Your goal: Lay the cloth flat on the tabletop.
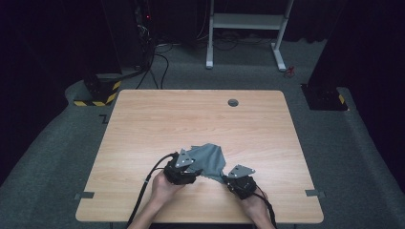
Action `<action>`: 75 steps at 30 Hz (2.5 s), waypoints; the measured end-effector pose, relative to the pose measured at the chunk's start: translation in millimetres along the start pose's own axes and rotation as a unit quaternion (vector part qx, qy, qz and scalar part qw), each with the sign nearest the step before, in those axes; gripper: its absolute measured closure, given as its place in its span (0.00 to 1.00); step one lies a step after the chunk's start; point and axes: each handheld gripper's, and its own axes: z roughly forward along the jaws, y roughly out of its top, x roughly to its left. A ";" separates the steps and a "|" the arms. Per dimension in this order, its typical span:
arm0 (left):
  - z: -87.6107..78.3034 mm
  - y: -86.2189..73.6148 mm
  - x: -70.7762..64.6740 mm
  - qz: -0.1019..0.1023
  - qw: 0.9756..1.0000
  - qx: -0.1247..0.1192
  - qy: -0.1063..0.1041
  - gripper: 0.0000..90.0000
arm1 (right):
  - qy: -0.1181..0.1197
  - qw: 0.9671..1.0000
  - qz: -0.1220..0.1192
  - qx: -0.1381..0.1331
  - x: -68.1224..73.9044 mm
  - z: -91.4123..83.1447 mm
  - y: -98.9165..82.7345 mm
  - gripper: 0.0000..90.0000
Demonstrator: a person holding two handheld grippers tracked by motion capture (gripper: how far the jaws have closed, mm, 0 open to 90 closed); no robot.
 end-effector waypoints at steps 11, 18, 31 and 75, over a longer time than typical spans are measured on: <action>41.9 11.1 -17.7 0.009 0.999 0.034 0.007 0.55 | 0.001 1.000 0.003 -0.001 -0.3 -0.1 -0.3 0.99; 41.3 21.3 -16.3 0.028 0.998 0.042 0.025 0.98 | -0.001 1.000 -0.005 0.000 1.1 -2.9 -0.7 1.00; -3.5 18.0 45.1 -0.074 0.994 -0.001 0.079 0.98 | -0.029 0.999 -0.022 0.004 -9.8 -29.1 -21.3 1.00; -9.2 -14.1 94.6 -0.133 0.982 0.036 0.128 1.00 | 0.022 0.998 -0.066 -0.006 14.5 -2.0 17.7 1.00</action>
